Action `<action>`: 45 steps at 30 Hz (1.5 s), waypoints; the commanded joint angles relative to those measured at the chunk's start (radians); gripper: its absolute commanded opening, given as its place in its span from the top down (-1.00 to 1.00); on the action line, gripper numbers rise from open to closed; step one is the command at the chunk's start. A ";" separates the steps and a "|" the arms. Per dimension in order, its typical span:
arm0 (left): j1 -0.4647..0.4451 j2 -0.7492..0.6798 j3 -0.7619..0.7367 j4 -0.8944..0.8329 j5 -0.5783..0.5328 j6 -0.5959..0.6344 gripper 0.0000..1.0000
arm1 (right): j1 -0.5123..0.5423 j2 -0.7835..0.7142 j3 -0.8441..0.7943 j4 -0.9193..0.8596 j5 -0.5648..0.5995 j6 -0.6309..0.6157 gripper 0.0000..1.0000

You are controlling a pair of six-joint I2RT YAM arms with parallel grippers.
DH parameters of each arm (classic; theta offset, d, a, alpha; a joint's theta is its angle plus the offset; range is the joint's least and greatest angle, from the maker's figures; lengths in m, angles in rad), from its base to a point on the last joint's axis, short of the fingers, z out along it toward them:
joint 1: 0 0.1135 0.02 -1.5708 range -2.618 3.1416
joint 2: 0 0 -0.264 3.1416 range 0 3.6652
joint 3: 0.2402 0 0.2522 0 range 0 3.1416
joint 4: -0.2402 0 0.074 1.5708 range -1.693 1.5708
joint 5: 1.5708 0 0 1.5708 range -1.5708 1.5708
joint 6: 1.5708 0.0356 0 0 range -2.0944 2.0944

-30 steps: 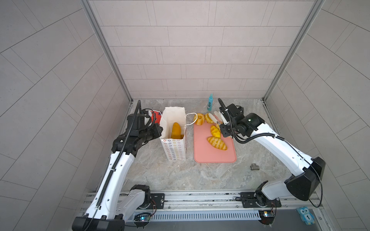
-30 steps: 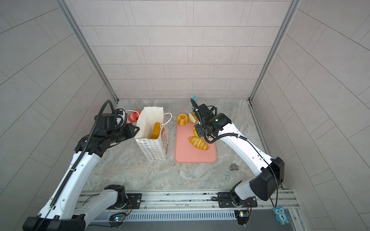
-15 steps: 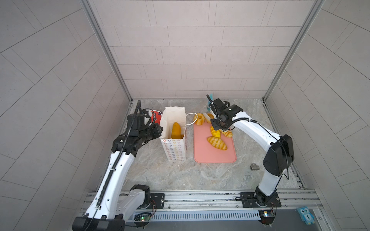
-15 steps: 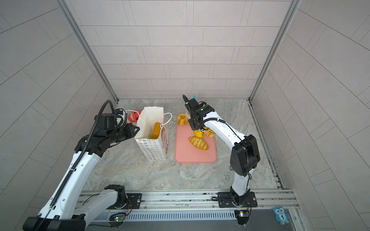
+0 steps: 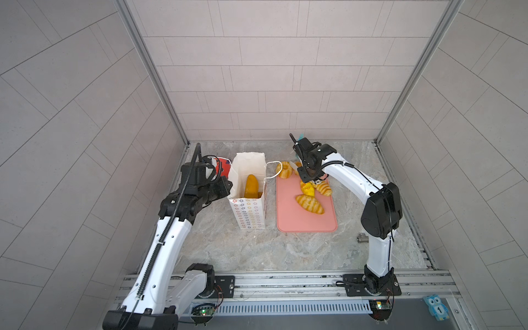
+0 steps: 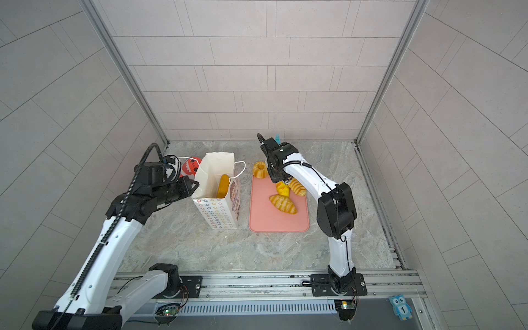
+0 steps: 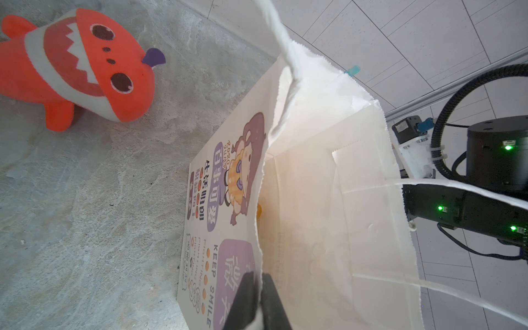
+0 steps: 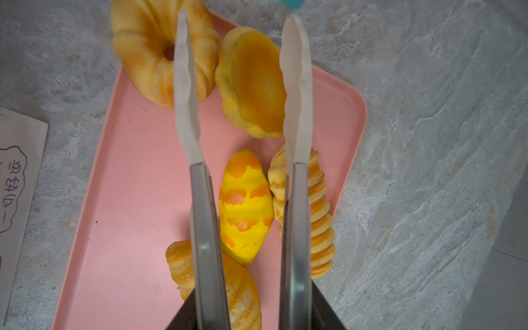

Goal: Place the fake bread into the paper bag
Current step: 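Move the open tongs over the tray and lower them around the ring donut, then squeeze the tongs shut on the ring donut and lift it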

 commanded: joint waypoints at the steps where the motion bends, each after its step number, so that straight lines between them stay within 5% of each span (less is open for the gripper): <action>1: 0.005 -0.016 0.006 -0.011 0.005 0.010 0.77 | -0.005 0.022 0.035 -0.044 0.036 0.005 0.07; 25: 0.005 -0.018 0.001 -0.016 0.004 0.012 0.77 | -0.006 0.111 0.075 -0.043 0.052 0.024 0.12; 45: 0.005 -0.015 0.003 -0.014 0.003 0.012 0.77 | -0.006 0.018 0.027 -0.025 0.029 0.039 0.56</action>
